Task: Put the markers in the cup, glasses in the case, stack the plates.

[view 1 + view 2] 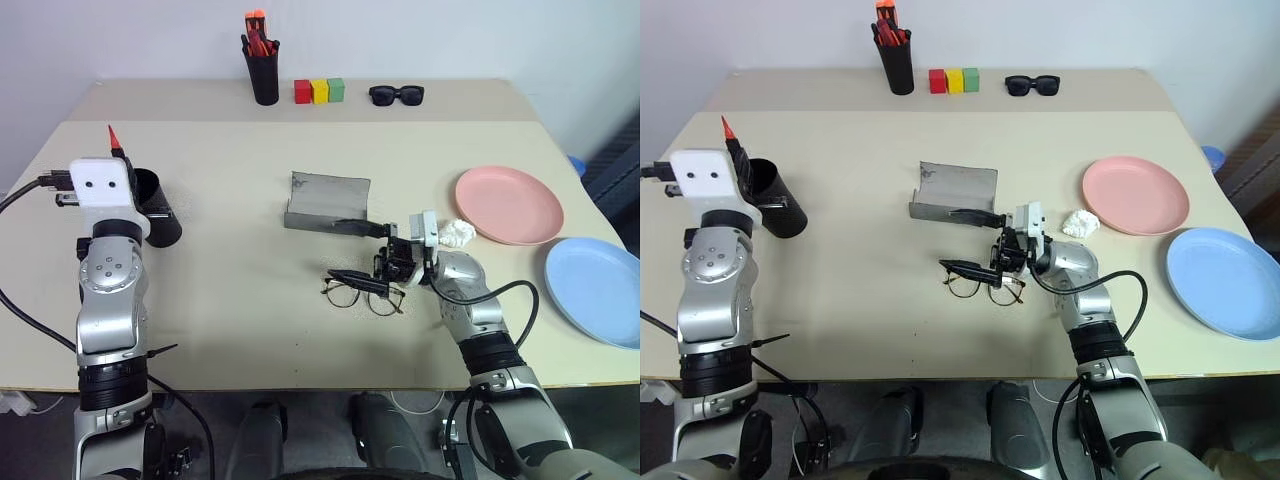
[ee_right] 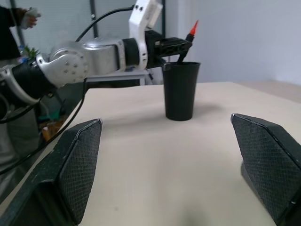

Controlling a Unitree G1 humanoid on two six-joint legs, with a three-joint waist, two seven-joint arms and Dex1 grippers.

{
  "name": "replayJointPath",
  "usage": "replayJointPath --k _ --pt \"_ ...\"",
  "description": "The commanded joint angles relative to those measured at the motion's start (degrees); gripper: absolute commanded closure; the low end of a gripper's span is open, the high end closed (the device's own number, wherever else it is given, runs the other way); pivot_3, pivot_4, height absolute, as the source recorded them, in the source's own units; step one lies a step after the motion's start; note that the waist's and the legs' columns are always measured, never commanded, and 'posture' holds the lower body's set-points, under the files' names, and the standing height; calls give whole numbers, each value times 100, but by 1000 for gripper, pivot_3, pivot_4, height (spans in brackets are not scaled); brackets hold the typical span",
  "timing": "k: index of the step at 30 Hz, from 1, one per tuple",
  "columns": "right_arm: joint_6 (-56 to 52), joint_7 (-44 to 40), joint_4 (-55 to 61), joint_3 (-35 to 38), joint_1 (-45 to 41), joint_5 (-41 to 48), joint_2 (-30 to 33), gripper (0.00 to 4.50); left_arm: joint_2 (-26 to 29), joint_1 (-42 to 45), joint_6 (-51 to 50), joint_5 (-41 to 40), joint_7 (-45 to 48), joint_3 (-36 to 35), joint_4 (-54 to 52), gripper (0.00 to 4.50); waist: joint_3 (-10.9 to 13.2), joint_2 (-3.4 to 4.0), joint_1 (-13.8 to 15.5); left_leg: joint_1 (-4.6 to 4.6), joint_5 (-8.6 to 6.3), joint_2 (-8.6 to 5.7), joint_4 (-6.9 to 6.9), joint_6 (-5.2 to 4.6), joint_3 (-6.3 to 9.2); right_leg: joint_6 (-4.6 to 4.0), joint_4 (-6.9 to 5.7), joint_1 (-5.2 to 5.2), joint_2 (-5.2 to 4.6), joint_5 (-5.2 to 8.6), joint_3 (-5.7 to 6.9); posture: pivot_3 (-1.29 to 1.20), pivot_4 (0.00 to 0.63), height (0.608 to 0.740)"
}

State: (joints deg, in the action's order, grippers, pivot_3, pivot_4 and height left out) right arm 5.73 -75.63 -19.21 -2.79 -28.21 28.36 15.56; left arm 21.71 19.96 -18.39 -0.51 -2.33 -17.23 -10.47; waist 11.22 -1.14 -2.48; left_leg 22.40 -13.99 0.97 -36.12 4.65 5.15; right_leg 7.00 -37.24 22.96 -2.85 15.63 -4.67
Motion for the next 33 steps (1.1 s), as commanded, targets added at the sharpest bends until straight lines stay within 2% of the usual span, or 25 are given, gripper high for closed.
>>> replayJointPath --k 1,6,9,15,20,26,29,33 --pt "56 65 240 123 -122 121 -105 0 -13 9 138 66 -33 -4 -234 4478 0 0 -1 0 0 0 0 0 0 0 0 0 0 0 0 0 150 740" --pt "20 183 308 175 -145 170 -191 0 -39 4 129 60 -46 -3 -207 4478 0 0 -2 0 0 0 0 0 0 0 0 1 0 0 0 0 150 740" --pt "6 216 363 181 -125 168 -206 0 -31 -39 73 44 -19 -8 -237 3172 0 0 -2 0 0 0 0 0 0 0 0 1 0 0 0 0 150 740" --pt "6 243 337 206 -138 163 -185 0 -33 -59 69 -25 13 -54 -332 173 0 0 -2 0 0 0 0 0 0 0 0 1 0 0 0 0 150 740" --pt "-75 425 317 247 -149 124 -167 0 30 265 -127 -261 191 -53 -620 173 0 0 5 0 0 0 0 0 0 0 0 1 0 0 0 0 150 740" --pt "-390 786 673 335 4 151 11 0 376 1454 -930 -793 920 226 -618 173 1 -1 2 3 1 0 -2 3 1 0 3 -1 1 0 1 0 150 740" --pt "-625 1102 1137 414 273 139 179 0 1083 2243 -1701 -1380 2613 961 -157 173 1 1 2 4 1 0 5 3 4 1 2 2 3 1 4 0 150 740" --pt "-907 1464 1642 493 599 112 380 0 1718 2953 -1792 -1527 4323 1834 732 173 2 4 -21 1 1 -1 8 3 2 1 3 2 3 1 1 0 150 740"
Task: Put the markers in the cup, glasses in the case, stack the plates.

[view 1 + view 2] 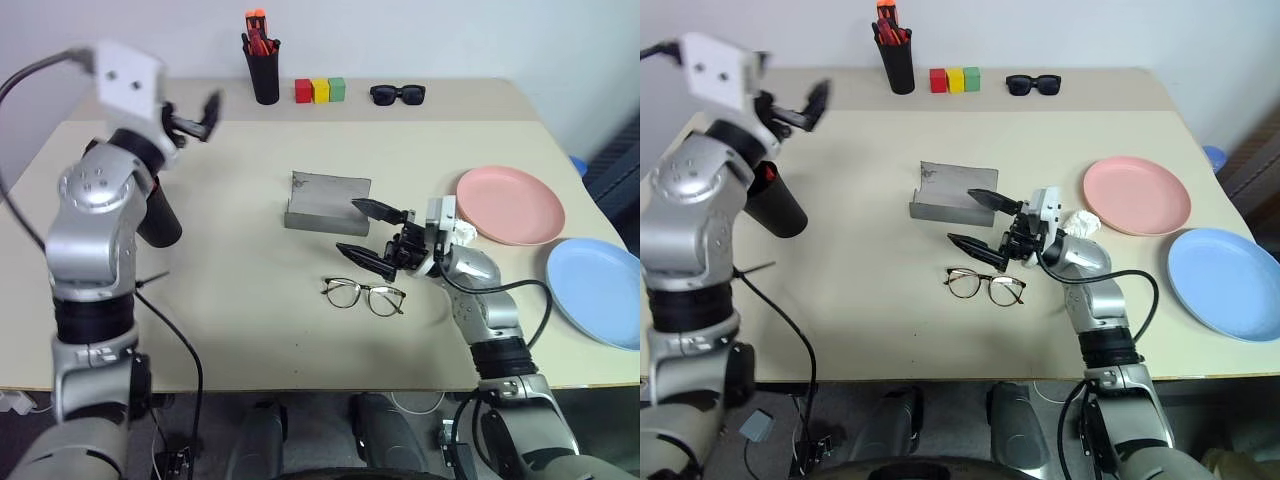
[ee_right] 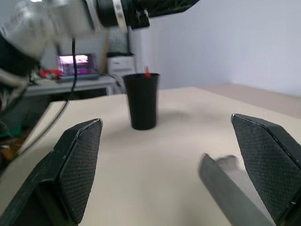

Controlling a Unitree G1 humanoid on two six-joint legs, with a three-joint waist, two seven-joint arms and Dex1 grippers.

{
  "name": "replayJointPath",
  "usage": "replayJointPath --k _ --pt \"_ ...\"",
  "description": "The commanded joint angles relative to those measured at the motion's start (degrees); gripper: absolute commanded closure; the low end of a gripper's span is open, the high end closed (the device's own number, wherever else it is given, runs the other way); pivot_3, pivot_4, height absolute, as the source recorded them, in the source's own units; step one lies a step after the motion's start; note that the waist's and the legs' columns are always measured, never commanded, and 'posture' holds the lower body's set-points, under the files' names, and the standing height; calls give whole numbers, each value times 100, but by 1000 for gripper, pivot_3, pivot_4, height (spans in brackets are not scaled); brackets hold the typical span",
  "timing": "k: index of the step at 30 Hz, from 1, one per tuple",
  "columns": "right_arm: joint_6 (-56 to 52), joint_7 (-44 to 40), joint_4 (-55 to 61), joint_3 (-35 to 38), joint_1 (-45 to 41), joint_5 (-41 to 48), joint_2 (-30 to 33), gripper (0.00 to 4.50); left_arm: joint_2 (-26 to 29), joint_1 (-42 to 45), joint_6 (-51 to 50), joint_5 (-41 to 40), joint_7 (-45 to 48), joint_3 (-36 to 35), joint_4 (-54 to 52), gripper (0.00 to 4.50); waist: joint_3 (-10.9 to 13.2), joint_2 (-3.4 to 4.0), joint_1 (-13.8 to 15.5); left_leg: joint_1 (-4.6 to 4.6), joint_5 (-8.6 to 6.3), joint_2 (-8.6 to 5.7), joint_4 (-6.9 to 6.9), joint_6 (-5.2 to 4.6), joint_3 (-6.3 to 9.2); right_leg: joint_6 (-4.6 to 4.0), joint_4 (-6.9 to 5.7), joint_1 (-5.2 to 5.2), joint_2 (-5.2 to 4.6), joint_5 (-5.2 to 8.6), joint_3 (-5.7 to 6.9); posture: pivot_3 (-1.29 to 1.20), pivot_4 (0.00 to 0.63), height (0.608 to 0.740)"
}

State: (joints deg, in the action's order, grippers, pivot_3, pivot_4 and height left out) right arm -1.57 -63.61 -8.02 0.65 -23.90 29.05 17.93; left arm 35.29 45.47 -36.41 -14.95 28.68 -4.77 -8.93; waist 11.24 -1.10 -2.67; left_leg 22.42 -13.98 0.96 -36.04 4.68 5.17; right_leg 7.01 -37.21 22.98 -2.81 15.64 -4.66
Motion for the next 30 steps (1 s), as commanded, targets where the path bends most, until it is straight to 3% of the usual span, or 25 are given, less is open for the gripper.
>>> replayJointPath --k 1,6,14,19,30 --pt "-283 398 687 190 299 40 207 0 541 654 281 99 1892 1016 1042 173 1 1 -7 -1 0 1 0 0 0 0 -2 1 2 0 0 0 150 740" --pt "-455 767 1066 288 621 86 281 0 702 1551 2030 1194 3551 2367 3354 173 3 4 -14 1 0 1 3 -1 -3 -3 -2 9 8 2 -5 0 150 740" --pt "-390 1090 1369 298 875 28 230 0 -335 2856 4003 2240 4315 3005 6408 173 5 0 35 53 0 1 -11 -2 -3 0 6 42 7 1 -5 0 150 740" --pt "-344 1187 1432 298 904 -1 246 0 -674 3241 4462 2454 4659 2913 7150 173 5 0 -7 73 1 0 -14 -3 -2 2 5 61 5 1 -2 0 150 740" --pt "-242 1250 1403 315 937 -4 282 0 -1083 3529 4888 3112 4797 3076 7682 173 5 0 21 75 1 1 -19 -4 1 3 -7 66 7 1 -2 0 150 740"
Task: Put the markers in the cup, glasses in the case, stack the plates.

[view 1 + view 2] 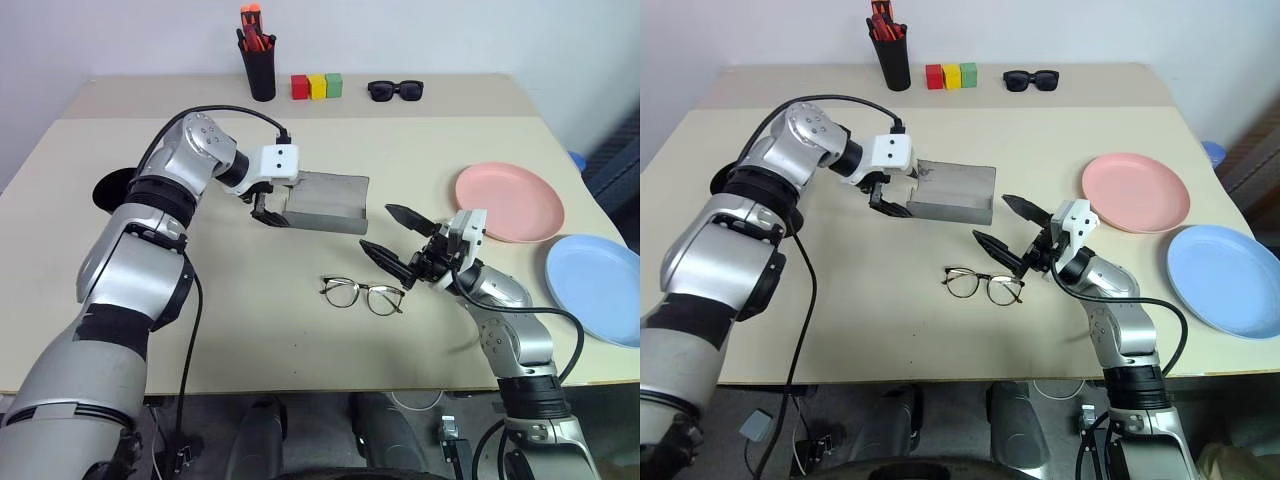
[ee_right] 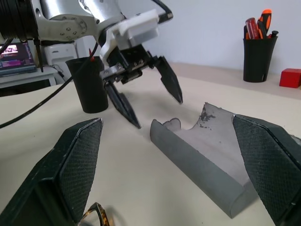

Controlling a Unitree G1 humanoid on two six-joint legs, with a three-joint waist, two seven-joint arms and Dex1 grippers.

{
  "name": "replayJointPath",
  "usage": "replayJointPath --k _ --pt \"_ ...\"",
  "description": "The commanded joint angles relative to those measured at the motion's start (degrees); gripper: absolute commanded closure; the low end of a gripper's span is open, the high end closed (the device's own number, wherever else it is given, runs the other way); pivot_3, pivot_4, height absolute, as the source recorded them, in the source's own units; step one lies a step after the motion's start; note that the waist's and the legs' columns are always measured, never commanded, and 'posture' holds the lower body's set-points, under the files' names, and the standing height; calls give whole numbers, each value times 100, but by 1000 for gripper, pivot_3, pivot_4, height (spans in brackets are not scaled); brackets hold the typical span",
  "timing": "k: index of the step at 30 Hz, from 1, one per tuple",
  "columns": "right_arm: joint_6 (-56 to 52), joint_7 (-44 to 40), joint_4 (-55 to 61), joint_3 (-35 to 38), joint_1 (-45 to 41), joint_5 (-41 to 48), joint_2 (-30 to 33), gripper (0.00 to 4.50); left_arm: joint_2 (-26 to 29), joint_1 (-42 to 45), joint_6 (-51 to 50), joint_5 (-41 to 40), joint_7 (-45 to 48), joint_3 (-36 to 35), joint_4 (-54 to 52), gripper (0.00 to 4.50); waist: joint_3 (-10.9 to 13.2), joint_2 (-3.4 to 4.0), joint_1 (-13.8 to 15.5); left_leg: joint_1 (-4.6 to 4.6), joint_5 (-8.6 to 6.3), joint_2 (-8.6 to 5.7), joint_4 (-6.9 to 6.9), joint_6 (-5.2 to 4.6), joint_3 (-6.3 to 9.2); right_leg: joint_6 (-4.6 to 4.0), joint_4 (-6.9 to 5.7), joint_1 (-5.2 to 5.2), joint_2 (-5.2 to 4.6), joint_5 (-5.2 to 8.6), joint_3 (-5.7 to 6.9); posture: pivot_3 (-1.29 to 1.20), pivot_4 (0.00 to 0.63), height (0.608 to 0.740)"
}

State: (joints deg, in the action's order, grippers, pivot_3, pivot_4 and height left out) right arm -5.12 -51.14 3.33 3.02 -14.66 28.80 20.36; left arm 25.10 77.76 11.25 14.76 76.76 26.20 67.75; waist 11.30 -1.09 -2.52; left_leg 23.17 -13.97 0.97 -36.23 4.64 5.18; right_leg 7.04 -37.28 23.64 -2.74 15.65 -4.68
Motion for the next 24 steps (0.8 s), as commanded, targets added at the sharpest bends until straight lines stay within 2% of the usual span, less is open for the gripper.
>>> replayJointPath --k 1,15,18,24 --pt "121 10 264 76 17 17 38 0 -125 318 132 185 -30 -27 46 173 0 -1 8 1 0 0 0 0 1 0 0 0 0 0 0 0 150 740" --pt "167 88 328 87 115 -2 32 0 -753 322 95 850 -723 54 449 173 0 -1 -2 1 0 0 -2 0 1 1 -4 1 0 -1 0 0 150 740" --pt "188 122 348 100 139 -9 25 0 -854 317 -16 1031 -890 117 546 914 0 -1 1 1 0 0 -3 0 1 1 -4 0 0 -1 0 0 150 740" --pt "213 180 383 124 189 -22 31 0 -981 301 -127 1022 -871 30 624 3795 0 -1 -4 1 0 -1 -2 0 1 2 -4 1 0 -1 0 0 150 740"
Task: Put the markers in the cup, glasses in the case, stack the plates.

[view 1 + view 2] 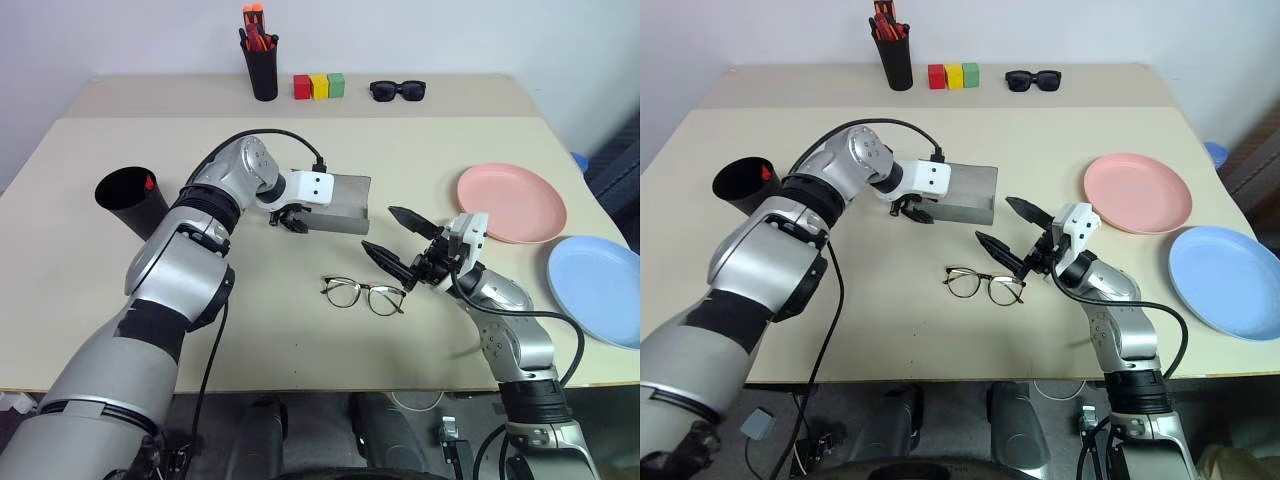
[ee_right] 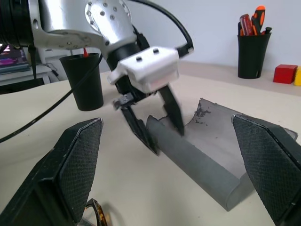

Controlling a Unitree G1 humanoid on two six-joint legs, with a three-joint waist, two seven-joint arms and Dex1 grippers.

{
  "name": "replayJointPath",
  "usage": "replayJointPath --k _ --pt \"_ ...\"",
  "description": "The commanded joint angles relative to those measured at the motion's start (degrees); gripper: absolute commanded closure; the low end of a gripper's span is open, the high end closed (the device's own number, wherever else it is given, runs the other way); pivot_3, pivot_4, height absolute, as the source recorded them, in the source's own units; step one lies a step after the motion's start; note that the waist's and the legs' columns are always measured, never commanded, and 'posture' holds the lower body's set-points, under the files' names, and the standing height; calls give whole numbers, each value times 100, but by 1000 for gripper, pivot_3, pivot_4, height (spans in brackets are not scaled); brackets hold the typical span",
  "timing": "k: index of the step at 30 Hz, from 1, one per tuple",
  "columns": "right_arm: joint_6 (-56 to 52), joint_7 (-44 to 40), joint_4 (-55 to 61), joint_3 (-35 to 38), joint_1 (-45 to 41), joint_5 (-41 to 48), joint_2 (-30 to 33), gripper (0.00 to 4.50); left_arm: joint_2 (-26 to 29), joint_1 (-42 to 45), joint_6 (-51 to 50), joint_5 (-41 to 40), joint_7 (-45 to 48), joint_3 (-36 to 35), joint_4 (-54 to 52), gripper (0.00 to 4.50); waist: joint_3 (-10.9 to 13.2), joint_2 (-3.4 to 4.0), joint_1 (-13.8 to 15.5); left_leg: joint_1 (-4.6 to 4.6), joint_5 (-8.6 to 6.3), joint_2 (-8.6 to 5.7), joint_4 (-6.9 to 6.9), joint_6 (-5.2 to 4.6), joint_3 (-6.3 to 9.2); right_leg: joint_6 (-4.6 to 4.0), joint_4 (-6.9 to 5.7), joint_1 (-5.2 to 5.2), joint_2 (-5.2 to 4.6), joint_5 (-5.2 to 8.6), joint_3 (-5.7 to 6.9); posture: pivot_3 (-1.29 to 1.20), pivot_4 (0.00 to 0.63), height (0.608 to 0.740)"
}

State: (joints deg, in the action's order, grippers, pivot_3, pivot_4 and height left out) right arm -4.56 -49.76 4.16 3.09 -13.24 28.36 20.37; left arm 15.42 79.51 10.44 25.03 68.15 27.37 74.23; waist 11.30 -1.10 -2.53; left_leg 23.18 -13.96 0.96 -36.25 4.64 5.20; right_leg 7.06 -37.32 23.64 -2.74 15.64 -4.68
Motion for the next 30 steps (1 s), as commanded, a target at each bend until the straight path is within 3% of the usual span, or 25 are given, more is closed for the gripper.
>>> replayJointPath --k 1,12,25,30 --pt "155 56 315 123 56 18 31 0 -15 130 -56 -22 4 -110 -26 3795 0 0 -2 0 0 0 0 0 0 0 -1 0 0 0 0 0 150 740" --pt "119 106 466 281 266 99 183 0 404 -124 -147 -496 1065 -504 -723 3795 0 0 -3 -1 0 0 0 0 0 0 -4 0 0 0 0 0 150 740" --pt "167 -57 301 411 265 53 372 0 1219 -1970 -2051 -993 1763 -611 -4391 3795 -2 3 -6 -14 0 1 -2 0 2 -1 -24 -4 0 0 -2 0 150 740" --pt "212 -111 183 371 160 15 359 0 1467 -2312 -2373 -1055 1783 -564 -5055 3795 -2 3 -3 -19 1 1 -11 0 1 -1 -28 -11 0 0 -2 0 150 740"
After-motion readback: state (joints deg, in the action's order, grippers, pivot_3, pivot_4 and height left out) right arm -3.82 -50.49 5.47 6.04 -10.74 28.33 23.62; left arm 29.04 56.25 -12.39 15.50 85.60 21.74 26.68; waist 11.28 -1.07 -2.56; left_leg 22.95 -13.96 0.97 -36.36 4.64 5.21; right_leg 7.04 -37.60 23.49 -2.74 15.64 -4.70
